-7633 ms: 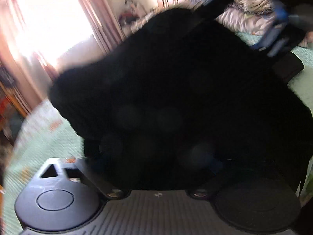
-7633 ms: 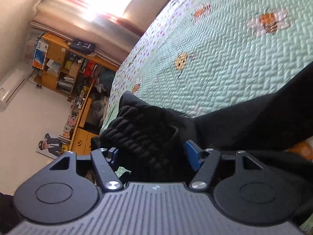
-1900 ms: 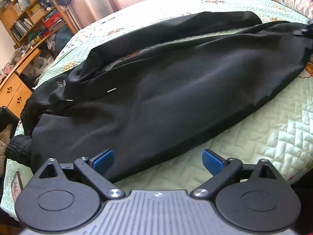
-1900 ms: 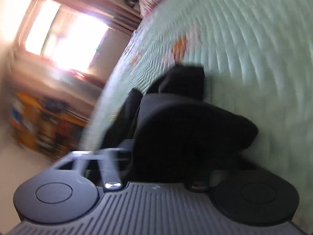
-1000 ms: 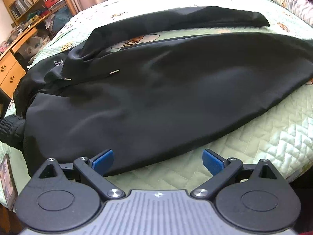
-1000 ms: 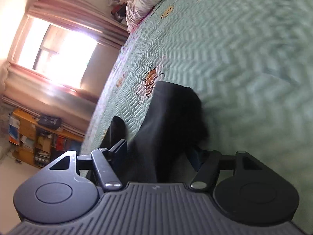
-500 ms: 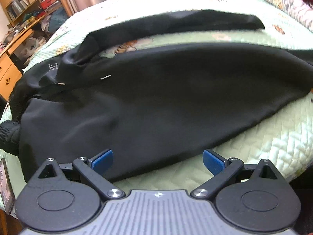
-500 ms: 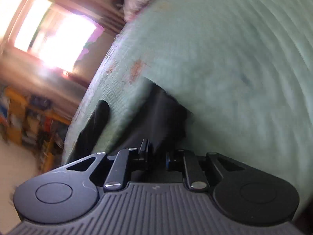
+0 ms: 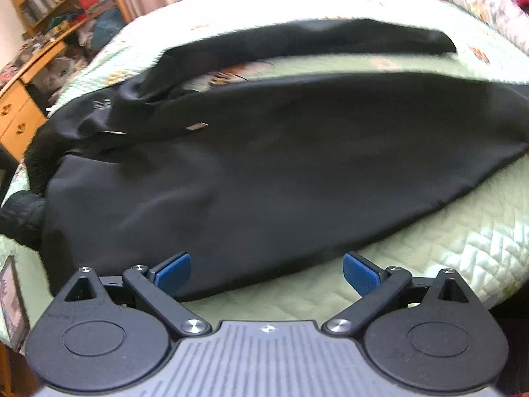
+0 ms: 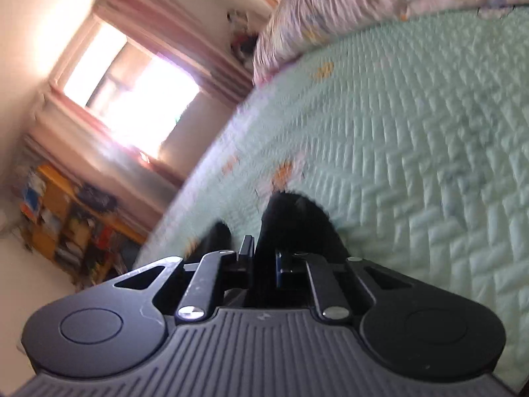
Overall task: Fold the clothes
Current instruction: 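Grasp the elastic cuffs with the left gripper and lift them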
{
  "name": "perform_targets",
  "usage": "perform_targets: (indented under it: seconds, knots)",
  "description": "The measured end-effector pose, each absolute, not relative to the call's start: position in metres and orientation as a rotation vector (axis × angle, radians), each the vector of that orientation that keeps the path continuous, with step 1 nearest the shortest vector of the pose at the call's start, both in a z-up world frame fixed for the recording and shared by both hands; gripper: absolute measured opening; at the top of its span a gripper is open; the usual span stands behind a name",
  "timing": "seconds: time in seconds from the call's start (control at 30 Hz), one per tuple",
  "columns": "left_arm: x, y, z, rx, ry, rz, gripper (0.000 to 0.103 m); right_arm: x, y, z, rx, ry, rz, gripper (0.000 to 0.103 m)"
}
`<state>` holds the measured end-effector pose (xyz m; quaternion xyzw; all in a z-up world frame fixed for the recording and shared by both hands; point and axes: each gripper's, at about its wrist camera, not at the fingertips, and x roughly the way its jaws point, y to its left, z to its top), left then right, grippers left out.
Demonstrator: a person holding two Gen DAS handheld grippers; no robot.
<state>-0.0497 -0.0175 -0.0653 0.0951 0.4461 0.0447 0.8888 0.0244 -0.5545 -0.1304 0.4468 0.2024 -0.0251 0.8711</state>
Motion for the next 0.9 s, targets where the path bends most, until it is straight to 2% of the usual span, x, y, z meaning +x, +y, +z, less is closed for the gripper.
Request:
perform_targets:
  seconds: [0.2,0.33,0.47,0.63,0.9]
  knots:
    - [-0.068,0.032,-0.056,0.108,0.782,0.339,0.099,0.013,-0.56,-0.17,0.978,0.546,-0.139,0.029]
    - [-0.092,0.094,-0.055,-0.17,0.698,0.509,0.099,-0.024,-0.548,-0.167,1.03,0.498,-0.122,0.04]
    - [-0.109,0.141,-0.056,-0.328,0.636,0.651,0.099,-0.045,-0.523,-0.159,1.021,0.49,-0.059,0.05]
    - [-0.105,0.185,-0.053,-0.355,0.609,0.674,0.099,-0.052,-0.495,-0.152,1.018,0.526,0.0,0.05]
    - [-0.068,0.223,-0.059,-0.212,0.584,0.663,0.103,-0.039,-0.455,-0.147,0.996,0.615,0.062,0.051]
